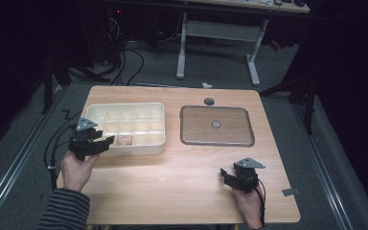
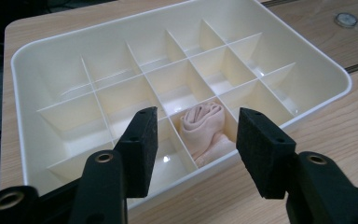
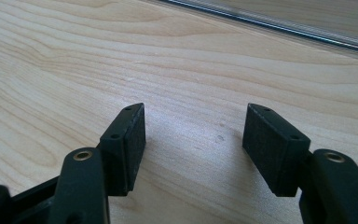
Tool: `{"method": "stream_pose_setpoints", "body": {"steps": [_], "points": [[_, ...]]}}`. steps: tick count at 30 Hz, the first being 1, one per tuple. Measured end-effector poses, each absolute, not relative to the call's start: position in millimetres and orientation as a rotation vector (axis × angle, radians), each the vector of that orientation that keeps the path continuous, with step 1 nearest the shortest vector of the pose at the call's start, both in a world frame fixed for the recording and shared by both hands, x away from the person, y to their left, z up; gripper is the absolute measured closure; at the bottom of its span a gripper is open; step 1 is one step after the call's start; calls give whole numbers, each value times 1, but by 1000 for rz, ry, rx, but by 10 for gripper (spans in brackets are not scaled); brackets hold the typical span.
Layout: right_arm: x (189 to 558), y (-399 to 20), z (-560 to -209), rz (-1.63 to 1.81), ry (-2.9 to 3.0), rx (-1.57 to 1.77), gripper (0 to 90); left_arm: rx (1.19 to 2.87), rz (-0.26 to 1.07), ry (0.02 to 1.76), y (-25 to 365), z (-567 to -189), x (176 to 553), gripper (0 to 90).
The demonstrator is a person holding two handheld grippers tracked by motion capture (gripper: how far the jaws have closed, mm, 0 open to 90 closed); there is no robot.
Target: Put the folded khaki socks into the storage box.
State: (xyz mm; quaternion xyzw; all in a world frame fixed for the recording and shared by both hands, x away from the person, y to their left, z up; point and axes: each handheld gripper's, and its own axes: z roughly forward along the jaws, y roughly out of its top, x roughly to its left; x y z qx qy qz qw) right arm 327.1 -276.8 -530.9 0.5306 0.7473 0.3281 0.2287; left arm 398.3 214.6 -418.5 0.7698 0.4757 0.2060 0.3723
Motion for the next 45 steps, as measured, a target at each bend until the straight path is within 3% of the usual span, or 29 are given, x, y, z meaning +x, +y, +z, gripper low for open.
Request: {"method": "stream_pose_setpoints", "body": {"steps": [15,45], "points": [[327,-276,-531,898,2056,1457,393,1941,493,1206,216,-421,375,434],[327,-276,-531,891,2056,1457,393,1912,392,1174,199,-444,346,421]]}}
